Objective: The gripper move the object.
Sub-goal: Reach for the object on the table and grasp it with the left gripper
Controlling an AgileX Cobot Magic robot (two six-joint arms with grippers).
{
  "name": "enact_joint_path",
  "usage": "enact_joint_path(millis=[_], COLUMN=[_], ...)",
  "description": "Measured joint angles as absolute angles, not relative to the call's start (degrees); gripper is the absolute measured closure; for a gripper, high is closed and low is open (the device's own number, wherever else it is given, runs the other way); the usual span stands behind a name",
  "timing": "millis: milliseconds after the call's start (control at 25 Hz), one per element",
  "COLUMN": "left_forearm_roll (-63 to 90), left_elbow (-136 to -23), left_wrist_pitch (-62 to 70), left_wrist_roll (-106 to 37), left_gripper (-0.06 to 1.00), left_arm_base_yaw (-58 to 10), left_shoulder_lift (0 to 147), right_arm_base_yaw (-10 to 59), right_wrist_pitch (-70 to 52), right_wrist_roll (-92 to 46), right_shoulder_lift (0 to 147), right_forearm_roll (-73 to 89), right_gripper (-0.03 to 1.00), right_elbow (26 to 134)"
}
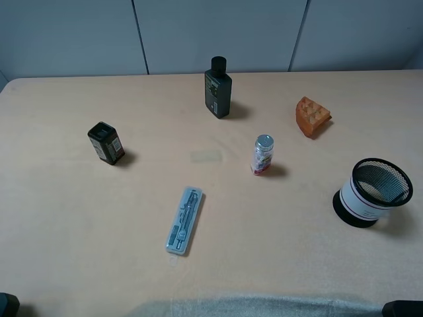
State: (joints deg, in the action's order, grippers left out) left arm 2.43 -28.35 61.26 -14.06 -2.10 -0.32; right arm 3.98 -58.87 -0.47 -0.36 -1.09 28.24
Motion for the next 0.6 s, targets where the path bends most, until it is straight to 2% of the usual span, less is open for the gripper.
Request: enact_joint_path(millis=[600], left_forearm_roll=[2.43], left_elbow=[-28.35], left_wrist_pitch=[61.26], left_wrist_roll=[-14.06], left_gripper=[0.05], left_arm_base_yaw=[-2.10], left_shoulder_lift=[-0.32], right_arm_base_yaw=[3.98], right_wrist_pitch=[-58.87], right_wrist_roll=[-0.47], right_shoulder_lift=[-0.36], right_forearm_roll=[-1.09], right_gripper=[0.28], right_elbow=[28.24])
